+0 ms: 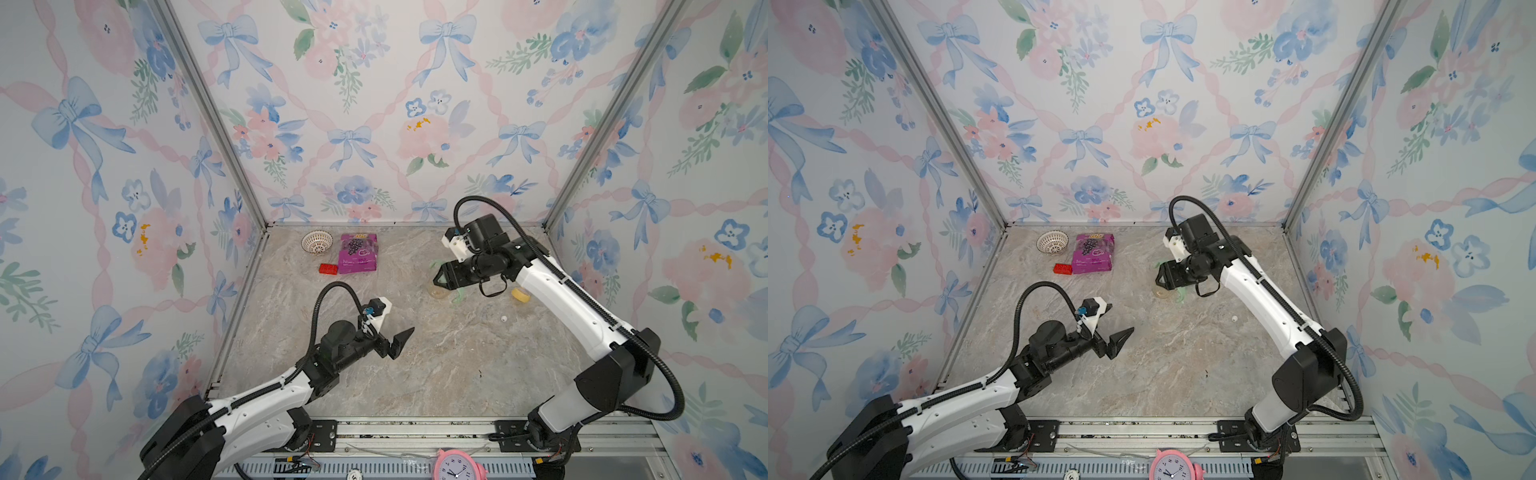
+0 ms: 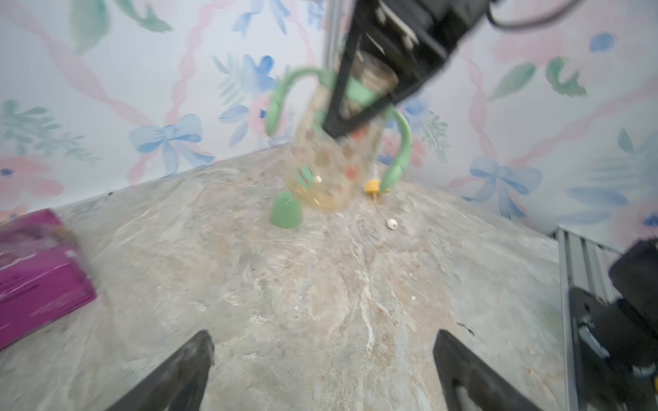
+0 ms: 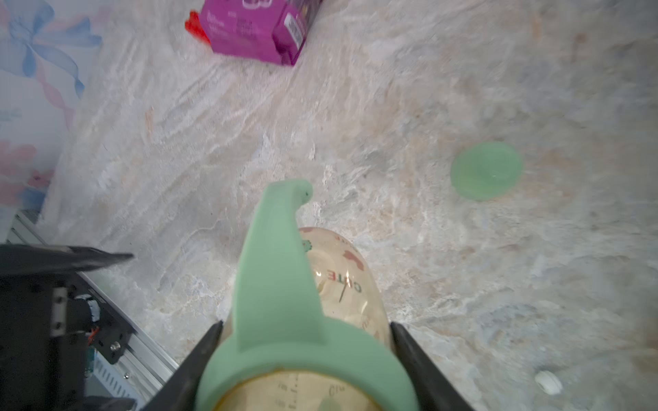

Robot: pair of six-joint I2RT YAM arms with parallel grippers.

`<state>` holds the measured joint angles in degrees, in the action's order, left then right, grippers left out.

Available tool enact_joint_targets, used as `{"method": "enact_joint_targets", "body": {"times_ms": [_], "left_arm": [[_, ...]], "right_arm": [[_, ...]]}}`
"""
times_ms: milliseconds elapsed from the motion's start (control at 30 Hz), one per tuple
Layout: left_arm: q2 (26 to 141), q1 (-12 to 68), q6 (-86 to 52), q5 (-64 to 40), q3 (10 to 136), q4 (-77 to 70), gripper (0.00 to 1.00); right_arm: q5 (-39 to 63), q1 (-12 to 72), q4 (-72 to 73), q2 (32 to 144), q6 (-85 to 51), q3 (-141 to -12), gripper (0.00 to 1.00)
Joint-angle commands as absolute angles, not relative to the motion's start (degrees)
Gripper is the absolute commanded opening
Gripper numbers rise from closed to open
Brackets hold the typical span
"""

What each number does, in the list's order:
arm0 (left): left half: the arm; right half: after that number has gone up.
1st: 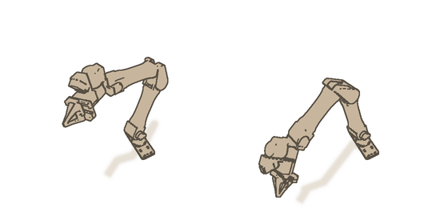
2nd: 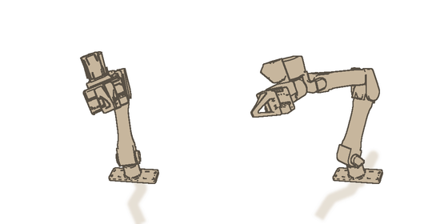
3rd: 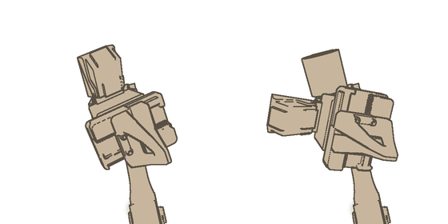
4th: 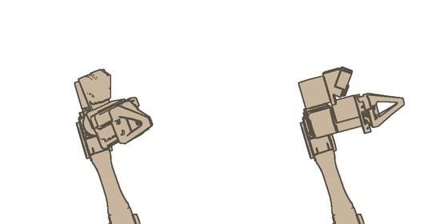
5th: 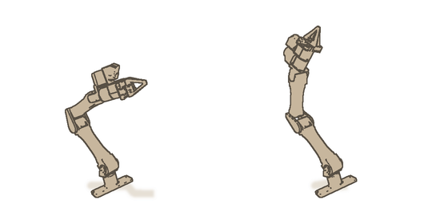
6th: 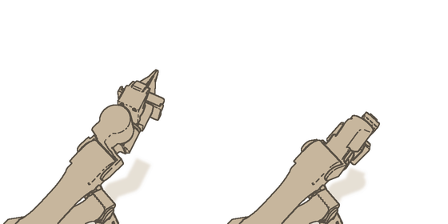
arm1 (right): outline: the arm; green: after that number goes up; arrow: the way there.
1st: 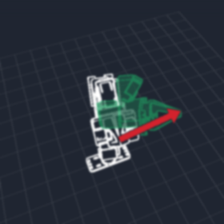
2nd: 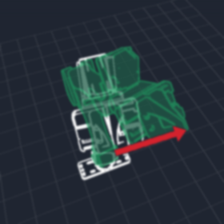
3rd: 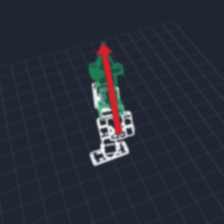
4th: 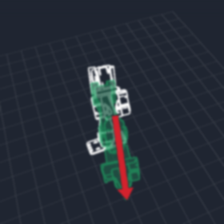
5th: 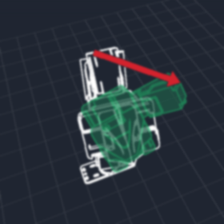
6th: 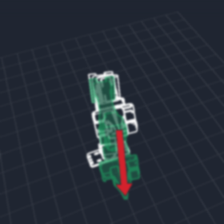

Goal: Assemble the baby bottles
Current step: Pick up the baby bottle from the center of the board.

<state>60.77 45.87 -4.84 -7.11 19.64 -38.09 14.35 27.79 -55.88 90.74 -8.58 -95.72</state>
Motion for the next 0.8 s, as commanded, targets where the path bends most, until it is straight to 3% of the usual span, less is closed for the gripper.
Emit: {"method": "enact_joint_targets", "body": {"times_ms": [0, 333, 767], "left_arm": [[65.68, 46.31, 6.29, -14.76, 23.85, -53.45, 0.98], [72.74, 46.64, 6.3, -14.23, 26.13, -53.93, 0.98], [76.5, 44.92, 6.55, -12.76, 29.07, -52.91, 0.9]], "right_arm": [[22.57, 29.45, -65.3, 90.97, -9.45, -99.21, 0.32], [28.74, 32.07, -59.53, 89.83, -13.34, -94.26, 0.31], [28.44, 36.6, -57.32, 88.77, -14.6, -89.67, 0.3]]}}
